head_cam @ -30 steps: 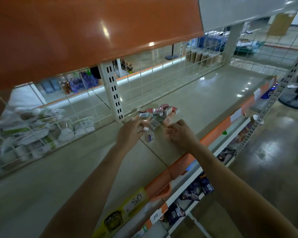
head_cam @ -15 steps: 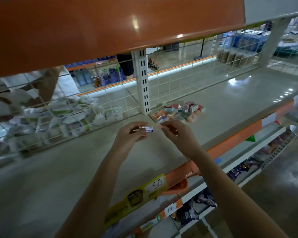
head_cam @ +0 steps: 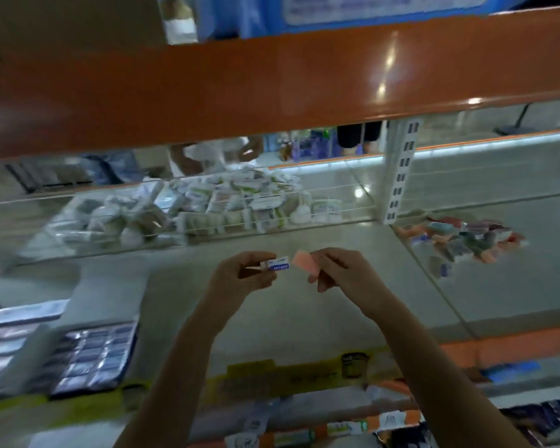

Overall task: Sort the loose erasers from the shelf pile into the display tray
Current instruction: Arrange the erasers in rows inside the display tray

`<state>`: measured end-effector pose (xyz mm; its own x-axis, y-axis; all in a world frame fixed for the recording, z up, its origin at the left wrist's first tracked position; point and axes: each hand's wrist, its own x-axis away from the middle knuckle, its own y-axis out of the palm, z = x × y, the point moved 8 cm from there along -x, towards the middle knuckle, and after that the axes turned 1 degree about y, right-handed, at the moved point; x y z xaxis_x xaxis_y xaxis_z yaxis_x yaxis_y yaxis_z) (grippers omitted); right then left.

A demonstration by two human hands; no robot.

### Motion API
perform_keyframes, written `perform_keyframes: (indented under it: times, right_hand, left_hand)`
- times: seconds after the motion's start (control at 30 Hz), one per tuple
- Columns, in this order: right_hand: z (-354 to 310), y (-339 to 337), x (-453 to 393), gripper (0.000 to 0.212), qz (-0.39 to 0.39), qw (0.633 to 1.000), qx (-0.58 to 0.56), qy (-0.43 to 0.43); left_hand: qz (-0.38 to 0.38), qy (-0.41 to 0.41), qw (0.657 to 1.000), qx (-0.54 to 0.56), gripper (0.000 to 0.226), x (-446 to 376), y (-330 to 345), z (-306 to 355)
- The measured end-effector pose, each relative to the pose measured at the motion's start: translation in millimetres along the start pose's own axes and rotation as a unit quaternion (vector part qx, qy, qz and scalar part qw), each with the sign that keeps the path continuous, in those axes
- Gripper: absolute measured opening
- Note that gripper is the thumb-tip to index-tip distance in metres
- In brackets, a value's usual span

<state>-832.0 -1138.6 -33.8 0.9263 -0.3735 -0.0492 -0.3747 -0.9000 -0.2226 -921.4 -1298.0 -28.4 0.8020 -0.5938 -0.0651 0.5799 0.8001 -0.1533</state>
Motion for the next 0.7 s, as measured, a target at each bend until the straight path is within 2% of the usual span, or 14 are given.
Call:
perform_keyframes:
  times: [0.17, 0.3, 0.47, 0.7]
  right_hand:
    - [-20, 72, -7, 0.016, -0.102, 0.995, -0.009, 0.003]
    - [-42, 137, -13, 0.010, -0.165, 0.986, 0.011, -0.020]
    - [-60, 211, -22, 0.016, -0.179, 0.983, 0.037, -0.026]
    - [-76, 290, -28, 0.014, -0.178, 0.978, 0.104, -0.043]
  left_hand:
    - [0.039, 0.008, 0.997, -0.059, 0.027, 29, -73, -3]
    - [0.062, 0.020, 0.987, -0.145, 0.035, 49, -140, -9]
    - [0.064, 0.040, 0.978, -0.194, 0.027, 71, -212, -7]
    - [0.035, 0.020, 0.978, -0.203, 0.039, 88, -290, -28]
